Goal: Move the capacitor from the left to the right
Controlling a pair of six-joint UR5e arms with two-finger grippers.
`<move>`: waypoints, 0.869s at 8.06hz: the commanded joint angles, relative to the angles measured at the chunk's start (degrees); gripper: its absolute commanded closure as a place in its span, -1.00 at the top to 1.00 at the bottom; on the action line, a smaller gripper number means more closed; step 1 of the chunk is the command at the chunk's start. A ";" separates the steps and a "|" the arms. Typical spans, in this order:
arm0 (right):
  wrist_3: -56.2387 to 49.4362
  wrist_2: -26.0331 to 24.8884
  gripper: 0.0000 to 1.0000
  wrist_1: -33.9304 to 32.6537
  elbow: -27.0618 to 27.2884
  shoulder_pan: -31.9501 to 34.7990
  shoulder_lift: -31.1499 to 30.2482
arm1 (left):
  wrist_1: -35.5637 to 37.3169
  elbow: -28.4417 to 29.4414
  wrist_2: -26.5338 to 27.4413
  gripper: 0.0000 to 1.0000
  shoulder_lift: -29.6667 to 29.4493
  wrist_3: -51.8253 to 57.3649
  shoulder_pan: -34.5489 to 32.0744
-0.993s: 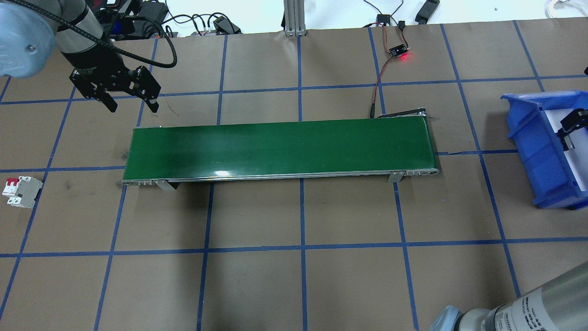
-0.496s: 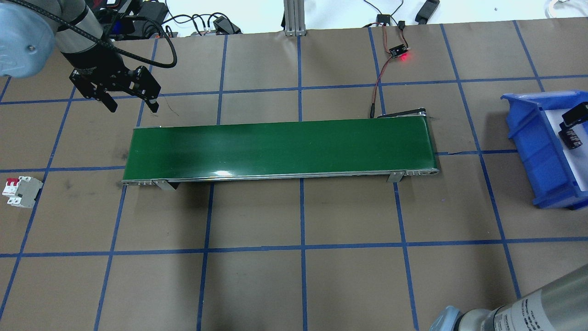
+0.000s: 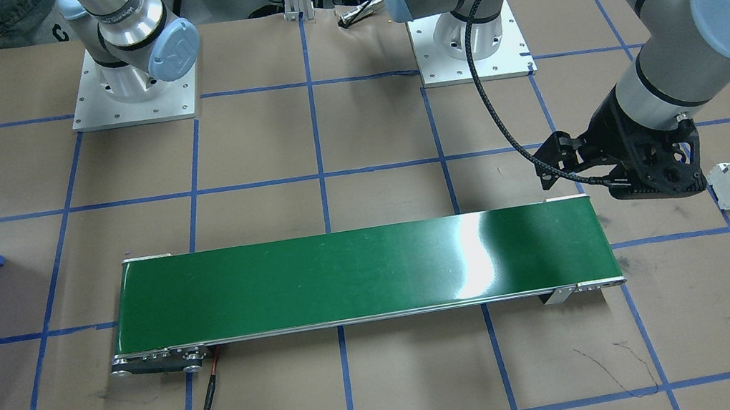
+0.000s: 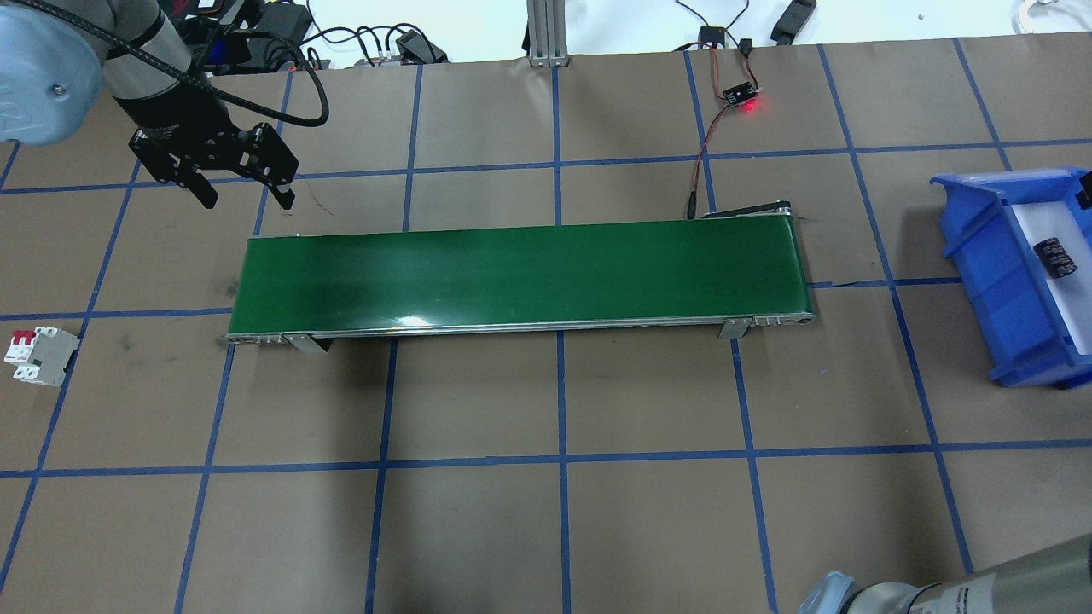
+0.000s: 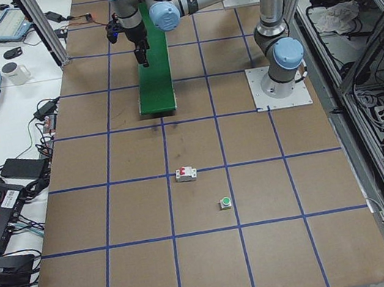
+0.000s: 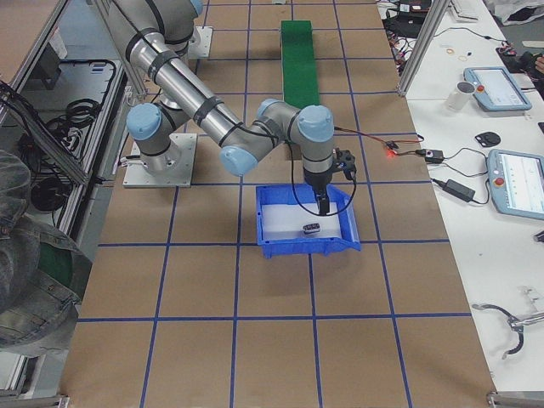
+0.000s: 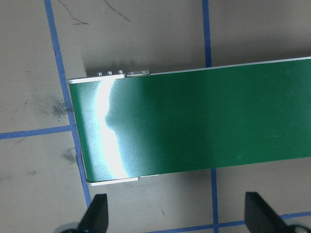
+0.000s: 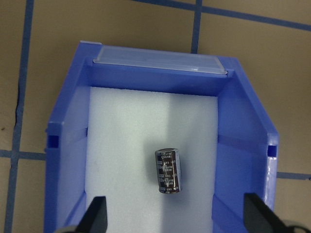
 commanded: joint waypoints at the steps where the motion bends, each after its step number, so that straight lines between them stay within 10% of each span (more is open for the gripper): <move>1: 5.30 -0.10 1.00 6.13 -0.09 3.62 -6.59 | 0.00 0.04 0.36 1.00 0.03 0.00 0.00; 7: 26.68 -0.02 1.00 14.79 -0.79 22.68 -15.15 | 0.00 -0.04 0.45 1.00 -0.06 0.09 0.00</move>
